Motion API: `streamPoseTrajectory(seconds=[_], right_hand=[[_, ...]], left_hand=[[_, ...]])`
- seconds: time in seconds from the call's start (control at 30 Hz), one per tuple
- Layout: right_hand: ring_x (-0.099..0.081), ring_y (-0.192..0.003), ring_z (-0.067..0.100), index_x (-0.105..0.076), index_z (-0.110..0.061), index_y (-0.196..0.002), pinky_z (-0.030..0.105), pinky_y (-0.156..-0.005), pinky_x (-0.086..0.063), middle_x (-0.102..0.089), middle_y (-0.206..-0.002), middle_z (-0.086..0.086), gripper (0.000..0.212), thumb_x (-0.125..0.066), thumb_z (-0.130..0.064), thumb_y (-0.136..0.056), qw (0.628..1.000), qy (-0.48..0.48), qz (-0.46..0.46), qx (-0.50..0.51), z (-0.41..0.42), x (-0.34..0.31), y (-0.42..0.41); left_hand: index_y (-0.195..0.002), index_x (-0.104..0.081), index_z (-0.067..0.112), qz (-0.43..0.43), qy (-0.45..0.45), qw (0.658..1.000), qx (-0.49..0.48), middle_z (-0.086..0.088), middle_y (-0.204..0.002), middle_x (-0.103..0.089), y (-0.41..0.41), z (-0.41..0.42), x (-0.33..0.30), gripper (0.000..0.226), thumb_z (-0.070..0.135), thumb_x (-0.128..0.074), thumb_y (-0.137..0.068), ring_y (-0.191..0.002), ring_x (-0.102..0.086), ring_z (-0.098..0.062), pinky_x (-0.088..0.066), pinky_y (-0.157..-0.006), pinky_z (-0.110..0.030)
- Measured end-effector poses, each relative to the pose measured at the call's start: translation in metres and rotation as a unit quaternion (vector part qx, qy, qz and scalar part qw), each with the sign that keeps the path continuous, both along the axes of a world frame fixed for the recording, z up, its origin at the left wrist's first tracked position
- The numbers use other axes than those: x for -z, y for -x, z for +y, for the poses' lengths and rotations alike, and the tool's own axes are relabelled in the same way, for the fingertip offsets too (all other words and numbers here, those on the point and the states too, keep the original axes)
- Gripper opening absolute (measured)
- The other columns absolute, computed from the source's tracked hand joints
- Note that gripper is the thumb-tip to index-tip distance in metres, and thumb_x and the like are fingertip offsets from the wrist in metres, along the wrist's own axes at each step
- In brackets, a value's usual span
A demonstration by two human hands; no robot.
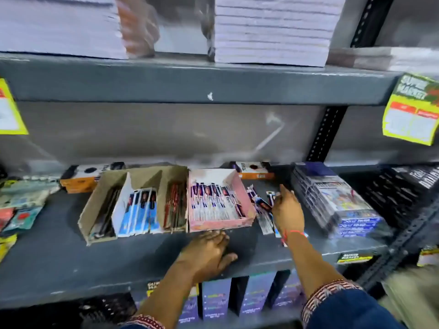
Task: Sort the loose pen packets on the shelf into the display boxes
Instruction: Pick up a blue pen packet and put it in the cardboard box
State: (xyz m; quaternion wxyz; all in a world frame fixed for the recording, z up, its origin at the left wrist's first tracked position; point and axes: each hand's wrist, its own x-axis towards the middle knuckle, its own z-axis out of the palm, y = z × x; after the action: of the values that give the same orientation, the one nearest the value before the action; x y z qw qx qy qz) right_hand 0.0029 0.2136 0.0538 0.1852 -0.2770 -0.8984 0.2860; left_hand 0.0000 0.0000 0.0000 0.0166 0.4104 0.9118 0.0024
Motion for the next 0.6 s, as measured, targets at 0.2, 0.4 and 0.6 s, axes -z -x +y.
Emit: streamPoseTrajectory(seconds=[0.2, 0.4, 0.6], right_hand=[[-0.050, -0.122, 0.033, -0.059, -0.005, -0.119, 0.040, -0.096, -0.045, -0.061, -0.125, 0.019, 0.034, -0.045, -0.009, -0.089, 0.976, -0.022, -0.212, 0.035, 0.023, 0.012, 0.009], [-0.057, -0.113, 0.033, -0.065, -0.006, -0.111, 0.040, -0.097, -0.049, -0.064, -0.119, 0.017, 0.031, -0.053, -0.006, -0.082, 0.971, 0.035, -0.232, 0.042, 0.032, 0.015, 0.024], [-0.055, -0.080, 0.020, -0.070, -0.005, -0.079, 0.026, -0.077, -0.045, -0.062, -0.085, 0.008, 0.006, -0.065, -0.005, -0.081, 0.979, 0.140, -0.147, 0.012, 0.049, 0.007, 0.031]], left_hand=[[-0.149, -0.016, 0.016, 0.002, -0.052, 0.997, 0.054, -0.003, -0.158, -0.012, 0.014, 0.001, 0.022, 0.066, 0.055, -0.019, -0.096, -0.144, -0.012, -0.015, -0.002, -0.116, -0.024], [-0.122, -0.062, 0.020, 0.066, -0.109, 0.990, 0.060, 0.005, -0.127, -0.061, 0.010, -0.001, 0.017, 0.054, 0.052, -0.032, -0.090, -0.114, -0.057, -0.006, -0.046, -0.094, -0.025], [-0.149, -0.015, 0.021, -0.001, -0.074, 0.997, 0.028, 0.004, -0.157, -0.013, 0.011, -0.002, 0.021, 0.064, 0.056, -0.018, -0.095, -0.144, -0.012, -0.012, -0.001, -0.115, -0.026]])
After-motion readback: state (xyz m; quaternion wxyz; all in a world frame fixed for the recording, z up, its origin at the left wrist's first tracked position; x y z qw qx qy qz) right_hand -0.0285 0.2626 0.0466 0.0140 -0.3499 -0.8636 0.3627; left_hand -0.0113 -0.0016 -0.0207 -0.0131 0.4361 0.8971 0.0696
